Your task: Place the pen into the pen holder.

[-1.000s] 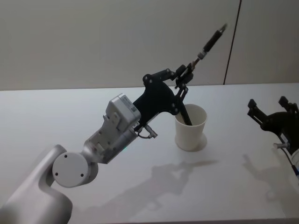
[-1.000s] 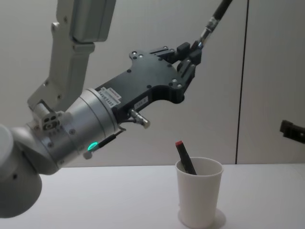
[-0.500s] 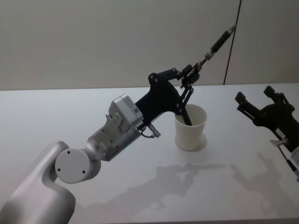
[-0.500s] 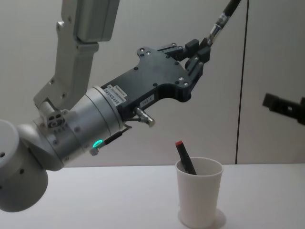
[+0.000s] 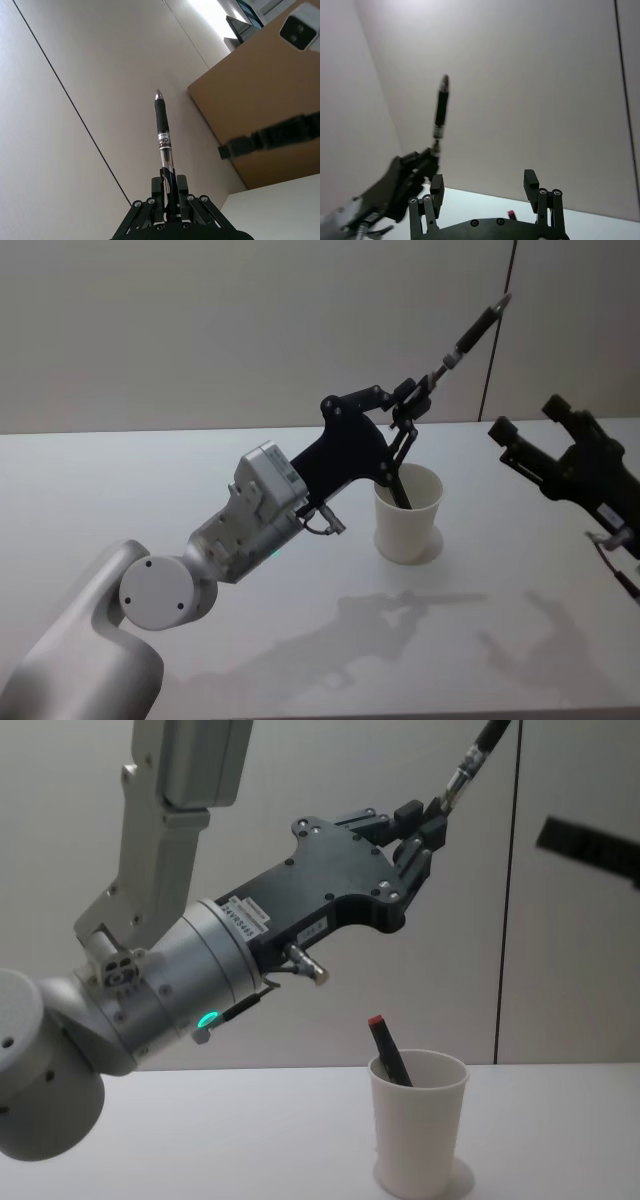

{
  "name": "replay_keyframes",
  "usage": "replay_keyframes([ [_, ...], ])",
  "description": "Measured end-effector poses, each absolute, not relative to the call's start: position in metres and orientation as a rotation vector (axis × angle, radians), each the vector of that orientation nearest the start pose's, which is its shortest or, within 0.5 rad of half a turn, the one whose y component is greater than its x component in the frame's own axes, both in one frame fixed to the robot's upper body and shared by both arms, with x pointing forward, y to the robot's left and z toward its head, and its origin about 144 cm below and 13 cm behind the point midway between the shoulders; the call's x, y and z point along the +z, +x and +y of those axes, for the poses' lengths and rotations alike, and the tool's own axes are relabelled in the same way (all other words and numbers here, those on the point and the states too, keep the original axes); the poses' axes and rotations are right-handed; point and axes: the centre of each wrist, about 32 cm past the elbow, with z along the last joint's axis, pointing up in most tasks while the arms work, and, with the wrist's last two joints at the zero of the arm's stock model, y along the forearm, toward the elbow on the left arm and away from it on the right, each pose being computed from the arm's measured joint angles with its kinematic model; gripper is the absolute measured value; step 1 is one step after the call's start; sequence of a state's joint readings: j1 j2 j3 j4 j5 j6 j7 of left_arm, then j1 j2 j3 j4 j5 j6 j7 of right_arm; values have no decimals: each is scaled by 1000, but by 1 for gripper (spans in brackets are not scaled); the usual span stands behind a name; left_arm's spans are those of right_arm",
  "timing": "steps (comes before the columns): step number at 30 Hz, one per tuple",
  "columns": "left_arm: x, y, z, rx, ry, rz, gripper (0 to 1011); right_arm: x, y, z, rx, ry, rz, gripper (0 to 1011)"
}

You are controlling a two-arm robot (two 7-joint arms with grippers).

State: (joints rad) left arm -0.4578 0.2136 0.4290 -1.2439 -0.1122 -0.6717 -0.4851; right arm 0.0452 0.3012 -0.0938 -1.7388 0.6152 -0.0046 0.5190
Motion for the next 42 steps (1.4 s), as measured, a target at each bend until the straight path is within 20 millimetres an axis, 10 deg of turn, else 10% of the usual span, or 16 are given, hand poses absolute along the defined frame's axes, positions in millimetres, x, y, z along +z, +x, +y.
replay_keyframes([
  [42,1196,566,186,640,-268,-701,183,1261,466,-254,-735,504,57,1001],
])
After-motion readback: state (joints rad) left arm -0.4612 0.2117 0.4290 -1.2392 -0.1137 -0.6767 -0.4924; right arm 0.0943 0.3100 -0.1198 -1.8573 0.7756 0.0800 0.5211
